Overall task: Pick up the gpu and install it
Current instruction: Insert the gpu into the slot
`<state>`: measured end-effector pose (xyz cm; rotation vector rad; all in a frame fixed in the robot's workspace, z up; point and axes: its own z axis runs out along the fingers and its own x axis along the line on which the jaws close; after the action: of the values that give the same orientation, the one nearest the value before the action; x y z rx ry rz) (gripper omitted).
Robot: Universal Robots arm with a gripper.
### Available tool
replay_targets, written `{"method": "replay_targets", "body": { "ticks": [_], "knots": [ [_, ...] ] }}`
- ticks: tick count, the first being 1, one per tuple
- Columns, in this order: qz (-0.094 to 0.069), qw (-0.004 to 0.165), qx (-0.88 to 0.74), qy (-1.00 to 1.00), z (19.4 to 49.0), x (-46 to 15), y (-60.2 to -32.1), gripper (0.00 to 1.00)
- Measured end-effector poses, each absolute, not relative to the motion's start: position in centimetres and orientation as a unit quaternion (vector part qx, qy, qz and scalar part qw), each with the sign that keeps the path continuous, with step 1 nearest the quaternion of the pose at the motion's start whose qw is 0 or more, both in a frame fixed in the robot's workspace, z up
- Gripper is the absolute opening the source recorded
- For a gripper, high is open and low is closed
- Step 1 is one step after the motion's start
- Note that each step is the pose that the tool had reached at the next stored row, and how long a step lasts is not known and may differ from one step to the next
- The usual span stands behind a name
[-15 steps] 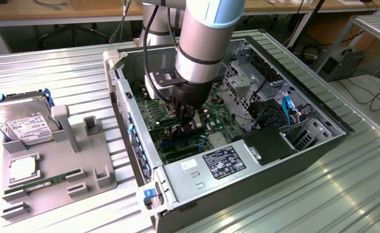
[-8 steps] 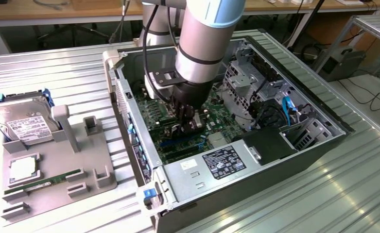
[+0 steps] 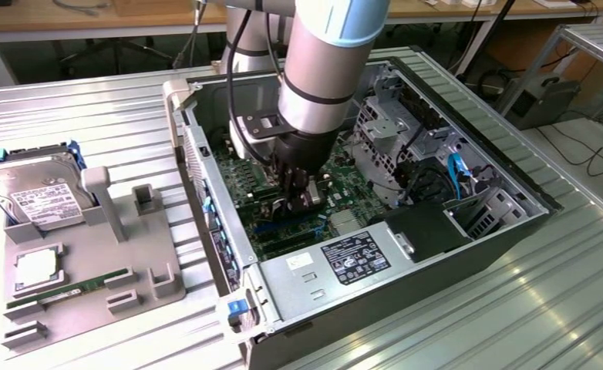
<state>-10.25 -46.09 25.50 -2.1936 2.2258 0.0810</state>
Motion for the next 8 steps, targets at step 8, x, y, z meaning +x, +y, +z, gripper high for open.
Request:
{"method": "replay_targets", "body": {
  "ticks": [8],
  "knots": [
    [0.026, 0.008, -0.702, 0.712, 25.5, -10.25, -46.09, 0.34]
  ]
}}
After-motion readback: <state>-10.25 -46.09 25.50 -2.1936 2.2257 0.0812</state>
